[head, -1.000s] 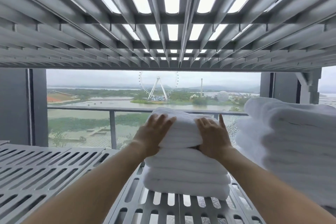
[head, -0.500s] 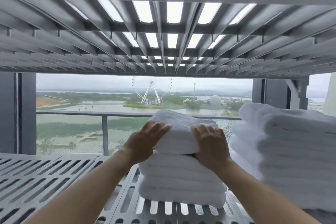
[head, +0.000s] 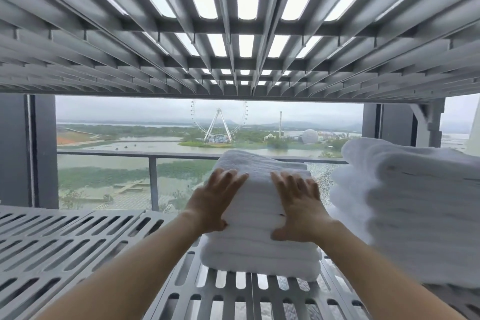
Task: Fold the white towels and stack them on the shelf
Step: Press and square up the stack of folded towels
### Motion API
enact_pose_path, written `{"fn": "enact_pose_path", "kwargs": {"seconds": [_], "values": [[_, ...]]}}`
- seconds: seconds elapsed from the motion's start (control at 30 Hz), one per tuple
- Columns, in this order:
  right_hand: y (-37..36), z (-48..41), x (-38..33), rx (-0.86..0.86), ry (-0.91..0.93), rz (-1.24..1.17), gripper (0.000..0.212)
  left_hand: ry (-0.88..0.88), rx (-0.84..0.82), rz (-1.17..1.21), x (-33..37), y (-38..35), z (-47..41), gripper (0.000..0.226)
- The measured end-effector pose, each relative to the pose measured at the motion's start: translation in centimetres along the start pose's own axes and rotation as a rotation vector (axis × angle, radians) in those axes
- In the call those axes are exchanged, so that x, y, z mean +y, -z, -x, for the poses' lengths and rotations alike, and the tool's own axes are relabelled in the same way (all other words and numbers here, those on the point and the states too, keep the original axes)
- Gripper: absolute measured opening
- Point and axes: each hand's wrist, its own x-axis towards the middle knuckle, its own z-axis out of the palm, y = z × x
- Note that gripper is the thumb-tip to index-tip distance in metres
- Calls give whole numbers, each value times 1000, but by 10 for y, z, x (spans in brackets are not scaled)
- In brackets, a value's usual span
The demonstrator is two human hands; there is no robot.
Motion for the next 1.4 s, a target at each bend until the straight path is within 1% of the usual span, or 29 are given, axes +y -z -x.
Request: {"fn": "enact_pose_path", "kwargs": {"seconds": [0.1,0.17,0.3,0.4,0.5,0.6,0.7,0.8,0.87,0.97,1.13,1.2,1.23,1.27,1.33,1.37,1.4], "values": [[-7,7,-3,-11,-20,-16,134,51,21,-72,12,-5,3,113],[-12,13,-6,2,-10,-27,141,80,38,-64,16,-6,6,106],[-12,20,-4,-13,-66,-21,146,53,96,-20,17,10,5,96],[-6,18,4,-27,-74,-28,144,41,145,9,20,25,5,93],[-6,19,8,-10,-9,-47,139,51,112,26,25,26,18,97],[-7,19,8,-9,53,-70,135,50,79,55,33,17,37,108],[-7,18,11,-12,64,-72,136,26,-1,69,35,13,46,121],[-8,19,12,-9,57,-66,138,55,-85,58,40,11,49,139],[-9,19,12,-11,50,-79,138,73,-123,36,46,5,50,145],[-10,22,11,29,22,-88,133,67,-117,4,46,0,45,146],[-27,32,-8,191,-35,-6,125,32,-130,-48,31,-3,37,135],[-29,31,-9,197,-49,9,125,20,-128,-39,26,-5,38,132],[-28,30,-8,181,-44,20,124,7,-109,-24,24,-4,39,129],[-26,28,-5,159,-33,13,123,-9,-55,2,23,-2,41,123],[-19,20,3,98,-10,-56,120,-7,143,96,19,6,39,104],[-14,16,7,73,-3,-96,117,34,230,130,17,10,35,95],[-8,11,9,56,0,-131,111,90,268,129,15,16,30,89]]}}
